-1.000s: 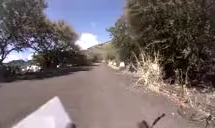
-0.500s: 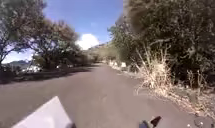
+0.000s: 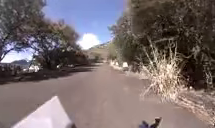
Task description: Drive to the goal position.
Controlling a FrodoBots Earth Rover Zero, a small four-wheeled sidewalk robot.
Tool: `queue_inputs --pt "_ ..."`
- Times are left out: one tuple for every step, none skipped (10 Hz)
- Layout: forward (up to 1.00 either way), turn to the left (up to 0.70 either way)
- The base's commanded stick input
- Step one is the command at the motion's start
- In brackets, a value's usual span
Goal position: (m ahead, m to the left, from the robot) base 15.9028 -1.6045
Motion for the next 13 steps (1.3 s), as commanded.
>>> queue_inputs --pt "0.5 0.0" --pt "0.5 0.0" --pt "0.5 0.0" --pt "0.5 0.0" --pt "0.5 0.0" --pt "0.5 0.0" --pt "0.5 0.0" --pt "0.5 0.0" --pt "0.5 0.0" --pt "0.5 0.0" --pt "0.5 0.0" --pt "0.5 0.0" --pt "0.5 0.0"
